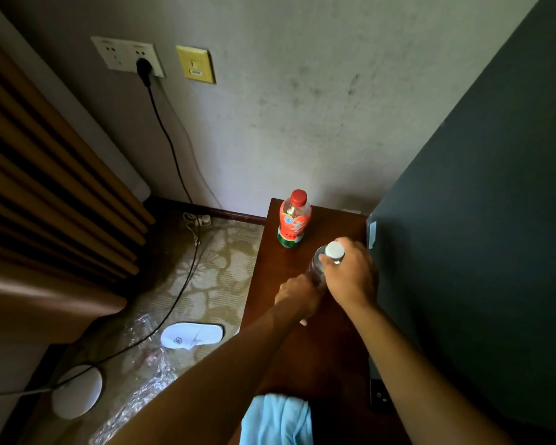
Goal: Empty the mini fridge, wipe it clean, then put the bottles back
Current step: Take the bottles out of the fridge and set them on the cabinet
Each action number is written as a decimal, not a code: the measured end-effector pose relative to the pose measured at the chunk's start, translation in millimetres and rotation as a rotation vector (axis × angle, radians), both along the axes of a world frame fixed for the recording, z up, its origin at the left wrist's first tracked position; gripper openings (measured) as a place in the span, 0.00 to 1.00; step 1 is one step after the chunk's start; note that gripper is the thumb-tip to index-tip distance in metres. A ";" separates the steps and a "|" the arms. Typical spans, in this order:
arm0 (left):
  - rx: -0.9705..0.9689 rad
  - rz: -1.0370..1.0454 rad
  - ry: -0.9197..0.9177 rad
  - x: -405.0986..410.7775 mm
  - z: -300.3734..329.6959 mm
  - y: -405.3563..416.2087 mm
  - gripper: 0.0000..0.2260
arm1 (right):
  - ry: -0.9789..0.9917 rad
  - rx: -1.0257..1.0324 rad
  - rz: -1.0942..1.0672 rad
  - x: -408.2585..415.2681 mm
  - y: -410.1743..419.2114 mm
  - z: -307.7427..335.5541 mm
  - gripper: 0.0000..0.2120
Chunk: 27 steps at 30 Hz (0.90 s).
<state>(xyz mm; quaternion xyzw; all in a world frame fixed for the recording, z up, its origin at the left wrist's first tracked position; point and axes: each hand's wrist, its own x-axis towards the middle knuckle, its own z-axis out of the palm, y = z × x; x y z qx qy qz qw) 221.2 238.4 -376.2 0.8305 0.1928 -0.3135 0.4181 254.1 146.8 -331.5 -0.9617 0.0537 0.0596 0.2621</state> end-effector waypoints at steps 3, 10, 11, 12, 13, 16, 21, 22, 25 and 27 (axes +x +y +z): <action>-0.008 0.024 0.016 15.6 2.1 -0.4 0.15 | 0.003 0.064 -0.045 15.4 7.2 0.5 0.16; -0.008 0.048 0.048 49.5 3.8 3.7 0.11 | -0.031 0.131 -0.113 44.4 22.6 -0.2 0.17; 0.005 0.039 0.042 53.4 2.9 4.0 0.11 | -0.031 0.133 -0.118 47.8 23.8 -0.3 0.17; 0.017 0.029 0.032 56.5 2.1 4.0 0.11 | -0.030 0.132 -0.120 51.0 24.8 -0.5 0.17; 0.026 0.020 0.023 58.7 1.3 3.6 0.11 | -0.027 0.129 -0.119 53.7 25.6 -0.9 0.18; 0.057 -0.002 0.019 65.6 -1.5 1.9 0.11 | -0.023 0.129 -0.110 59.6 26.0 -2.3 0.19; 0.078 -0.092 0.024 72.7 3.2 5.0 0.15 | -0.023 0.121 -0.105 62.3 25.4 -2.8 0.20; 0.080 -0.098 0.016 71.6 4.0 6.5 0.16 | -0.021 0.121 -0.099 61.5 25.4 -2.4 0.20; 0.091 -0.087 -0.004 68.0 3.3 10.3 0.16 | -0.002 0.131 -0.101 59.8 23.9 -2.8 0.22; 0.090 -0.075 -0.020 63.5 1.7 14.9 0.13 | 0.019 0.147 -0.107 56.7 22.9 -1.7 0.23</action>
